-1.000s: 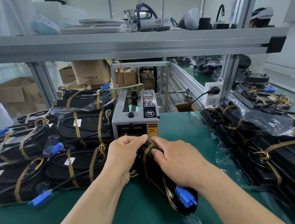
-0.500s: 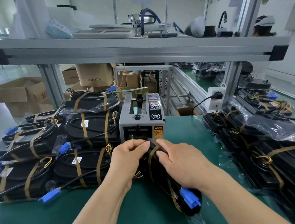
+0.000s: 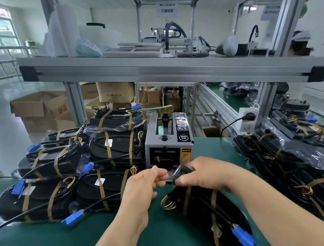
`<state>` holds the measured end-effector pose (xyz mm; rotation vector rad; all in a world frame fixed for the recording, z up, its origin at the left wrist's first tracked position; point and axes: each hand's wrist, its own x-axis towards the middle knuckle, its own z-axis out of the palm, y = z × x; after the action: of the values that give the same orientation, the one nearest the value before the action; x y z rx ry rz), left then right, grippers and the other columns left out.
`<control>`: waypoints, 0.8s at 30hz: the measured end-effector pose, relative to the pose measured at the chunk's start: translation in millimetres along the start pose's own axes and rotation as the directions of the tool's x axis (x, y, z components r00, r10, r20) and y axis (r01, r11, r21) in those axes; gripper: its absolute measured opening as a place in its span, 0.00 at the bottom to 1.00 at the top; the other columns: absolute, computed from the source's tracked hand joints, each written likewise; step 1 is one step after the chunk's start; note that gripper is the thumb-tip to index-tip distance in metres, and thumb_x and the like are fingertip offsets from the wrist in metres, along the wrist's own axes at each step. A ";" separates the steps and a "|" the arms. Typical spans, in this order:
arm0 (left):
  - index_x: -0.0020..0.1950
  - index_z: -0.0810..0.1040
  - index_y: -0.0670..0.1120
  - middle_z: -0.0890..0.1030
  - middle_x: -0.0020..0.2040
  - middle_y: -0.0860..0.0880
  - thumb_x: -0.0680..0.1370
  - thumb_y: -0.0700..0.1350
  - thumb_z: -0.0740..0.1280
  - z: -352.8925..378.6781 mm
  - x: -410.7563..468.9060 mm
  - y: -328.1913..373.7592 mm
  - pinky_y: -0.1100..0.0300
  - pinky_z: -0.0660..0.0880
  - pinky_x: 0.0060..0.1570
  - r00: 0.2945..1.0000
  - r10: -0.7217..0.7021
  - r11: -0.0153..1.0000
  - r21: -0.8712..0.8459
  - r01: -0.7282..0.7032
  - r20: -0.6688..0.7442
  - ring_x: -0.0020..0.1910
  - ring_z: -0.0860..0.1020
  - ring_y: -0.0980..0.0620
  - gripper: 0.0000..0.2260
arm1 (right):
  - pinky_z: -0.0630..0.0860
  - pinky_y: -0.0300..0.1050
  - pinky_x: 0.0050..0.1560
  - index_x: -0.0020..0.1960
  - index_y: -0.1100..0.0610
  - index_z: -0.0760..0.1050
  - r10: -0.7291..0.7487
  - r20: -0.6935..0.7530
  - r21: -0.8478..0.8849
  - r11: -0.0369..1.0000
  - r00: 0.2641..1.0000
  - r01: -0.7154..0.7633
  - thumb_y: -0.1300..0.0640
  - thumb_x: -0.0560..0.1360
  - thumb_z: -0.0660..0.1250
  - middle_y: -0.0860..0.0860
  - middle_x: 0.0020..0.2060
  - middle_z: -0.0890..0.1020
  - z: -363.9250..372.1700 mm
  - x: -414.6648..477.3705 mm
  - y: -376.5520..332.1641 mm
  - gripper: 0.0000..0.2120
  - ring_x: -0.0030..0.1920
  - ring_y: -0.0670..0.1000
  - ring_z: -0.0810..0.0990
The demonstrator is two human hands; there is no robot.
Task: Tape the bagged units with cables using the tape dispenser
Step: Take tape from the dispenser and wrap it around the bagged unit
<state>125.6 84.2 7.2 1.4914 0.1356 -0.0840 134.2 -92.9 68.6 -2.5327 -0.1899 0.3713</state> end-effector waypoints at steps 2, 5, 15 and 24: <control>0.41 0.87 0.51 0.86 0.42 0.54 0.81 0.48 0.64 -3.9 4.9 1.8 0.60 0.71 0.40 0.995 -0.034 0.998 -0.060 0.028 -0.092 0.39 0.80 0.57 0.13 | 0.80 0.50 0.53 0.46 0.56 0.82 0.017 -0.037 0.149 0.989 0.999 -0.011 0.44 0.69 0.74 0.54 0.43 0.86 -12.8 -17.9 5.2 0.15 0.44 0.52 0.85; 0.44 0.85 0.48 0.84 0.36 0.53 0.78 0.44 0.68 3.3 18.5 5.6 0.64 0.69 0.32 0.981 -0.098 0.987 -0.145 0.074 -0.166 0.32 0.75 0.58 0.07 | 0.77 0.61 0.61 0.48 0.60 0.82 0.012 -0.171 0.474 0.878 0.985 0.072 0.50 0.61 0.75 0.62 0.48 0.85 -22.0 -42.1 13.2 0.19 0.45 0.56 0.84; 0.40 0.76 0.46 0.74 0.22 0.54 0.80 0.47 0.69 40.5 60.2 16.8 0.68 0.61 0.25 0.883 -0.467 0.803 -0.442 0.399 -0.051 0.20 0.70 0.60 0.10 | 0.76 0.36 0.40 0.48 0.44 0.80 0.119 -0.598 0.551 0.779 0.793 0.299 0.54 0.71 0.75 0.43 0.37 0.85 32.3 -69.7 33.8 0.08 0.37 0.43 0.83; 0.37 0.70 0.46 0.71 0.23 0.52 0.75 0.38 0.69 52.9 59.1 20.2 0.65 0.64 0.23 0.878 -0.415 0.778 -0.594 0.207 -0.237 0.21 0.66 0.56 0.11 | 0.79 0.34 0.45 0.53 0.28 0.76 0.017 -0.582 0.541 0.754 0.813 0.372 0.52 0.67 0.74 0.42 0.43 0.87 44.8 -89.6 30.8 0.22 0.43 0.44 0.85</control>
<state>188.9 34.7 22.6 0.8682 0.6601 -0.0385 37.1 -114.4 35.5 -1.8062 -0.0672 -0.3573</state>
